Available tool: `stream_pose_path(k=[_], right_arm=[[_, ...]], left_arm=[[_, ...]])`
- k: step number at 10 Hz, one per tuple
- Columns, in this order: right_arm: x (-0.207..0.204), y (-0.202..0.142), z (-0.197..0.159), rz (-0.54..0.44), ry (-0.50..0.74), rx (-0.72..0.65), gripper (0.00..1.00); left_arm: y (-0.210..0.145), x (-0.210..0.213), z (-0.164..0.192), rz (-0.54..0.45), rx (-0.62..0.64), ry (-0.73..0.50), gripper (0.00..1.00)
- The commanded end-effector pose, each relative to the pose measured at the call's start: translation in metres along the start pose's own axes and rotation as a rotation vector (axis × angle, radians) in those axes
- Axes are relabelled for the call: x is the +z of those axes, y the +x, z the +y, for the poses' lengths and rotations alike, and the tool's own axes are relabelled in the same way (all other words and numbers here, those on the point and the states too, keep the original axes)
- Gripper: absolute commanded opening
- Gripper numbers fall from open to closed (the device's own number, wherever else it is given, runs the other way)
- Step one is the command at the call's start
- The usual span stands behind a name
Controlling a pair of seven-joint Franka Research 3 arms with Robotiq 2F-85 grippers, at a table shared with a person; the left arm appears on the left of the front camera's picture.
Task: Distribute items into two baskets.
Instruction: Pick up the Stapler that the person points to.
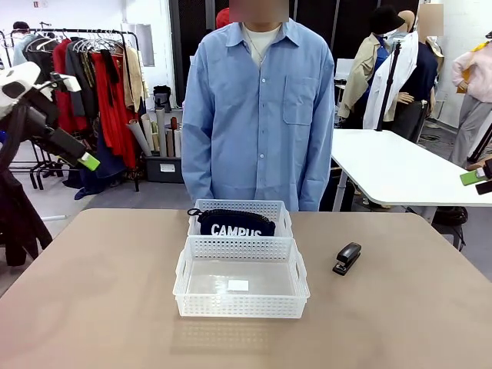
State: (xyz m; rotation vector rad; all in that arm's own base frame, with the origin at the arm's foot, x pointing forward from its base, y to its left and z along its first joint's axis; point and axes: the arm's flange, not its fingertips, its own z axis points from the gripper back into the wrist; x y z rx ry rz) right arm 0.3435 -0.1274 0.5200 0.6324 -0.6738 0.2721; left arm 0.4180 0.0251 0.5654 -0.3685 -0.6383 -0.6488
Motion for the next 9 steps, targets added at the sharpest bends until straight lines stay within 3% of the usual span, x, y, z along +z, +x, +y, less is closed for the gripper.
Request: stream_pose_path(k=[1,7,8,9], right_arm=[[0.0,0.003,0.0,-0.03,0.027,0.007,1.0],[0.0,0.003,0.0,-0.03,0.027,0.007,1.0],[0.0,0.003,0.0,-0.03,0.027,0.007,1.0],[0.0,0.003,0.0,-0.03,0.027,0.007,1.0]], left_arm=[[-0.031,0.009,0.004,-0.084,-0.003,-0.031,1.0],[-0.089,0.001,0.014,-0.216,0.006,-0.067,1.0],[-0.089,0.001,0.015,-0.224,-0.001,-0.065,1.0],[-0.085,0.008,0.01,-0.169,0.024,-0.06,1.0]])
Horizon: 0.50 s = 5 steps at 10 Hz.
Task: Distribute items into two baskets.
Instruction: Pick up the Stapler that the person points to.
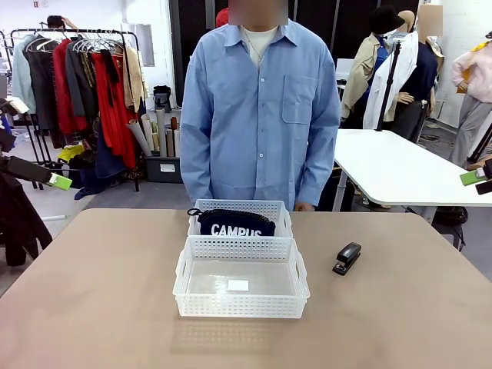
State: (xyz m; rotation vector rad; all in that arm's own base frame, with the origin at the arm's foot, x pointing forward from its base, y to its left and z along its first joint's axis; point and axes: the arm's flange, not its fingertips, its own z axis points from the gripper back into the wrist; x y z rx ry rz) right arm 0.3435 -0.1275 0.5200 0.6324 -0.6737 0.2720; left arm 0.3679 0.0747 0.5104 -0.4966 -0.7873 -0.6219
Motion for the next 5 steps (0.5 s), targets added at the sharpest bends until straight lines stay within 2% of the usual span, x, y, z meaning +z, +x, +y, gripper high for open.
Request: stream_pose_path(k=[1,5], right_arm=[[-0.0001,0.0027,-0.0005,-0.03,0.027,0.007,1.0],[-0.0001,0.0027,-0.0005,-0.03,0.027,0.007,1.0]], left_arm=[[0.0038,0.0021,-0.0011,0.013,0.004,0.004,1.0],[0.0038,0.0021,-0.0011,0.013,0.004,0.004,1.0]])
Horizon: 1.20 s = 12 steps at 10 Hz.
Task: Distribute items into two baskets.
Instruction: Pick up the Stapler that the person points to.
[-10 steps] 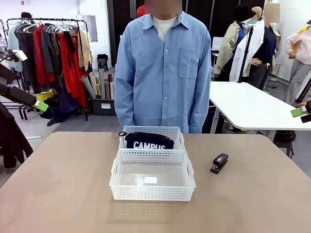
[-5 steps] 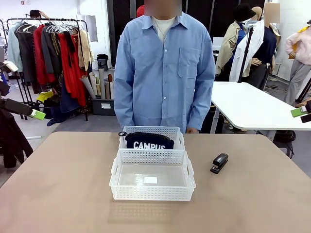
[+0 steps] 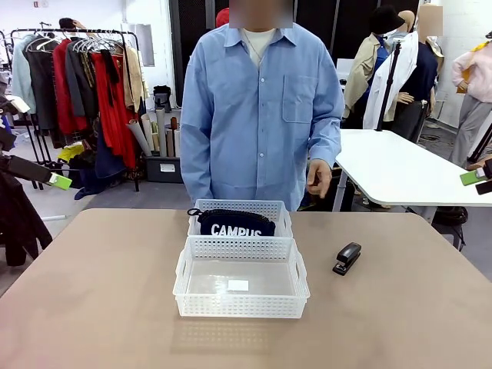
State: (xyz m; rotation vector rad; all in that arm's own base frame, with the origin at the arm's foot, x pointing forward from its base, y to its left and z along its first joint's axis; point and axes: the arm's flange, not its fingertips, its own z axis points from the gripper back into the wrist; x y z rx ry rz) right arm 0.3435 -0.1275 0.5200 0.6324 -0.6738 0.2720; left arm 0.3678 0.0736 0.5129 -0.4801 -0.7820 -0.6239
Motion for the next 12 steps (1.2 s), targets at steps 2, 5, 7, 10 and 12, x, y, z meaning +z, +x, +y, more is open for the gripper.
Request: stream_pose_path(k=[2,5,7,10,12], right_arm=[[-0.0001,0.0027,-0.0005,-0.03,0.027,0.007,1.0],[-0.0001,0.0027,-0.0005,-0.03,0.027,0.007,1.0],[-0.0001,0.0027,-0.0005,-0.03,0.027,0.007,1.0],[-0.0001,0.0027,-0.0005,-0.03,0.027,0.007,1.0],[-0.0001,0.0027,-0.0005,-0.03,0.027,0.007,1.0]], left_arm=[[0.0015,0.0013,0.0003,0.002,0.009,-0.008,1.0],[0.0015,0.0013,0.0003,0.002,0.009,-0.008,1.0],[0.0015,0.0013,0.0003,0.002,0.009,-0.008,1.0],[0.0015,0.0013,0.0003,0.002,0.009,-0.008,1.0],[0.0015,0.0013,0.0003,0.002,0.009,-0.008,1.0]])
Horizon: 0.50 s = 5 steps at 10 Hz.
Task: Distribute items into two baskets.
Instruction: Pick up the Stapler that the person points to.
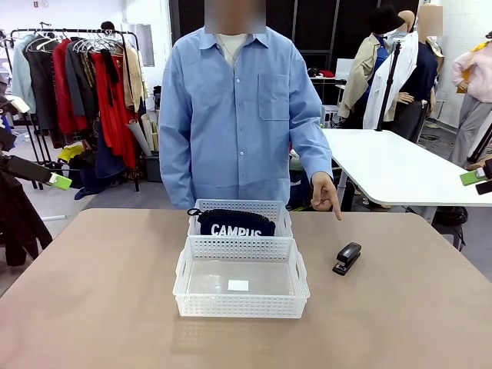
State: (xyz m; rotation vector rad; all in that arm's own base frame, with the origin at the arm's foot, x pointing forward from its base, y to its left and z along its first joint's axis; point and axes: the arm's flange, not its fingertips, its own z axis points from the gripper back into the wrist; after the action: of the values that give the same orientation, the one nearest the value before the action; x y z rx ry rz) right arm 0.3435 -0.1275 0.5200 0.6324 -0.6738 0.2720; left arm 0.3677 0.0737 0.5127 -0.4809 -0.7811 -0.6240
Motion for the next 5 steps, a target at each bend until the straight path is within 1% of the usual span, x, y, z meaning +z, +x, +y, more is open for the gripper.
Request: stream_pose_path(k=[1,4,5], right_arm=[[-0.0001,0.0027,-0.0005,-0.03,0.027,0.007,1.0],[-0.0001,0.0027,-0.0005,-0.03,0.027,0.007,1.0],[0.0,0.0,0.0,0.0,0.0,0.0,1.0]], left_arm=[[0.0017,0.0013,0.0003,0.001,0.008,-0.007,1.0],[0.0017,0.0013,0.0003,0.001,0.008,-0.007,1.0],[0.0017,0.0013,0.0003,0.001,0.008,-0.007,1.0]])
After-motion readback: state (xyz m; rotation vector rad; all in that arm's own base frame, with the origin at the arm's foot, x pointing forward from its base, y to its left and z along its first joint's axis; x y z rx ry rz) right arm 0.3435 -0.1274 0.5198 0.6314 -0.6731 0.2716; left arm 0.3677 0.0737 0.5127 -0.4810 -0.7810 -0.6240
